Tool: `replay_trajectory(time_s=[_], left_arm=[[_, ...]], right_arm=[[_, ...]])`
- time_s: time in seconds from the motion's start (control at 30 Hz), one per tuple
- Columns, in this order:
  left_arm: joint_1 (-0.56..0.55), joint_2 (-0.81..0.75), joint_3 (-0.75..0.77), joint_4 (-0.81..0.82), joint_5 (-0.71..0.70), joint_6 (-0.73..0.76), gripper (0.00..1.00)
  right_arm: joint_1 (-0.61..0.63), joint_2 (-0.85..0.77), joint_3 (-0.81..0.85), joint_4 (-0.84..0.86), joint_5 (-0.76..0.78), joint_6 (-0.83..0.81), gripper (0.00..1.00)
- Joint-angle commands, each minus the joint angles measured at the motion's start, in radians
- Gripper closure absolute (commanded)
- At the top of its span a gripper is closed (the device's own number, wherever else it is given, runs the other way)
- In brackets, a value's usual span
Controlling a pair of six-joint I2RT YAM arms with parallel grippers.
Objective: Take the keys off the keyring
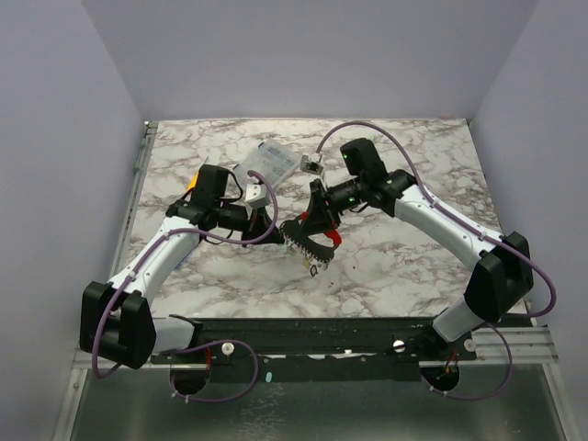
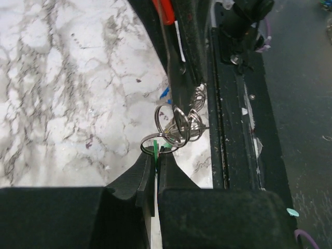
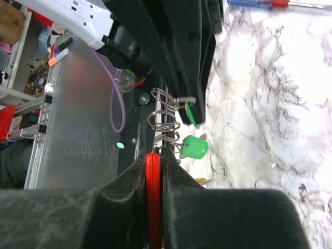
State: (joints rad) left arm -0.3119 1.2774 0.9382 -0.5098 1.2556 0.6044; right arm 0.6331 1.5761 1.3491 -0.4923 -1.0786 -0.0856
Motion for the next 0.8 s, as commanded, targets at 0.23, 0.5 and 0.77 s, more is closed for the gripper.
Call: replay_trajectory(time_s=[0.23,0.5,0.77], left_arm=[[0.000,-0.049,0.110,0.016,-0.334,-0.205,1.00],[-0.011,-0.055,0.169,0.002,-0.424,-0.221,1.00],[-0.134,-0.046,0.259,-0.125,-0.524,-0.106,1.00]], right_arm=[[-0.071,-0.048,-0.117,0.072,-0.020,-0.001,1.00],[-0.082,-0.077,-0.187,0.146,0.025,-0.036,0.99],[-0.084,-0.074,-0.243,0.239,0.032,-0.049,0.99]])
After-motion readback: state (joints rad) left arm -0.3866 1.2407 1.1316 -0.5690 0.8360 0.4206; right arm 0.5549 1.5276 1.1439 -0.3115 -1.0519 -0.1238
